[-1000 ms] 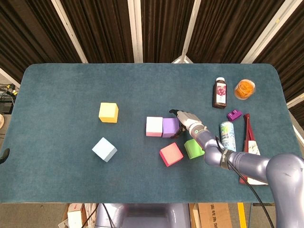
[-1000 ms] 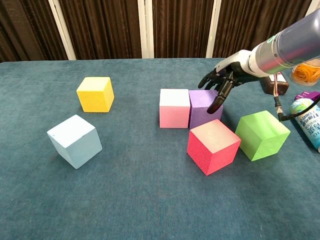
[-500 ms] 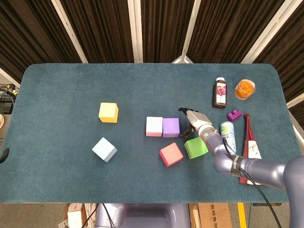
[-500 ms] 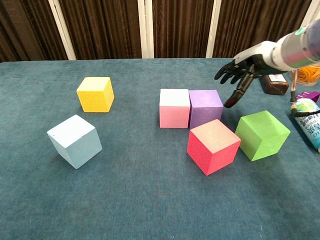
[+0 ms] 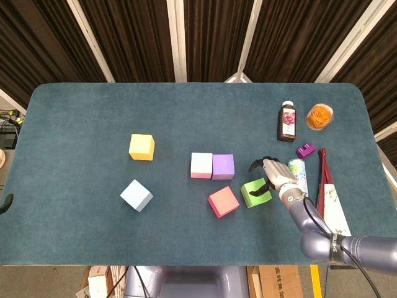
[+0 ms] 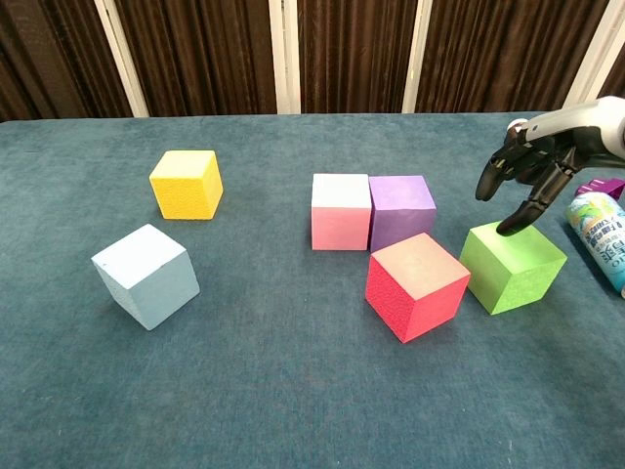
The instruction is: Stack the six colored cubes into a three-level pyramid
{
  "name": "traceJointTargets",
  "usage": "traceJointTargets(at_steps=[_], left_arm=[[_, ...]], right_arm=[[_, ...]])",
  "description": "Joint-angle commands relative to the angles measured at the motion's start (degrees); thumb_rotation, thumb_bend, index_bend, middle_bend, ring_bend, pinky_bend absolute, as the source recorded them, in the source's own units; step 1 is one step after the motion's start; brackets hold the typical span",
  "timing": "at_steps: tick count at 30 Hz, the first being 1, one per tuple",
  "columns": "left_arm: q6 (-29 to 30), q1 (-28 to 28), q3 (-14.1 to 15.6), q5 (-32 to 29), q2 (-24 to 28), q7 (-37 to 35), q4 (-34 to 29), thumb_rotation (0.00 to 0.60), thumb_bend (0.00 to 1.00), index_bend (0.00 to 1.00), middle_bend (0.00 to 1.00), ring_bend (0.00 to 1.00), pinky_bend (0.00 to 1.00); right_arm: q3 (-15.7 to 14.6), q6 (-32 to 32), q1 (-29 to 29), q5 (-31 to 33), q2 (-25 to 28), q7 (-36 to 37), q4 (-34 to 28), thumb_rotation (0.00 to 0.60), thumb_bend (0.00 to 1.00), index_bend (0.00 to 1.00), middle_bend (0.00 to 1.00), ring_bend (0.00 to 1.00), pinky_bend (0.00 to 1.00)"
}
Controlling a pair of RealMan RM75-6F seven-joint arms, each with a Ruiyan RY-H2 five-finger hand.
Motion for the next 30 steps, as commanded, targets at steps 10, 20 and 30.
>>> traceJointTargets(at_steps=[10, 20, 30], left_arm=[[-0.1, 0.0, 0.0, 0.0, 0.1, -0.1, 0.0, 0.600, 0.36, 0.11, 0.00, 0.00, 0.00], [0.0, 0.0, 0.0, -0.1, 0.0, 0.1, -0.1, 0.600, 0.36, 0.11, 0.00, 0.00, 0.00], [0.0, 0.0, -0.1, -0.3, 0.0, 0.1, -0.1, 0.600, 0.36, 0.11, 0.00, 0.00, 0.00]], right_arm=[[3.5, -2.1, -2.8, -1.2, -1.6, 0.1, 1.1, 0.600, 0.15, 0.38, 0.27, 0.09, 0.00], [6.1, -5.7, -5.1, -5.1, -2.0, 2.7, 2.6, 0.600, 0.15, 0.38, 0.27, 0.09, 0.00], [7.9, -8.5, -6.0, -6.9, -2.7, 3.9, 3.4, 0.600, 0.15, 0.38, 0.27, 0.10, 0.00]])
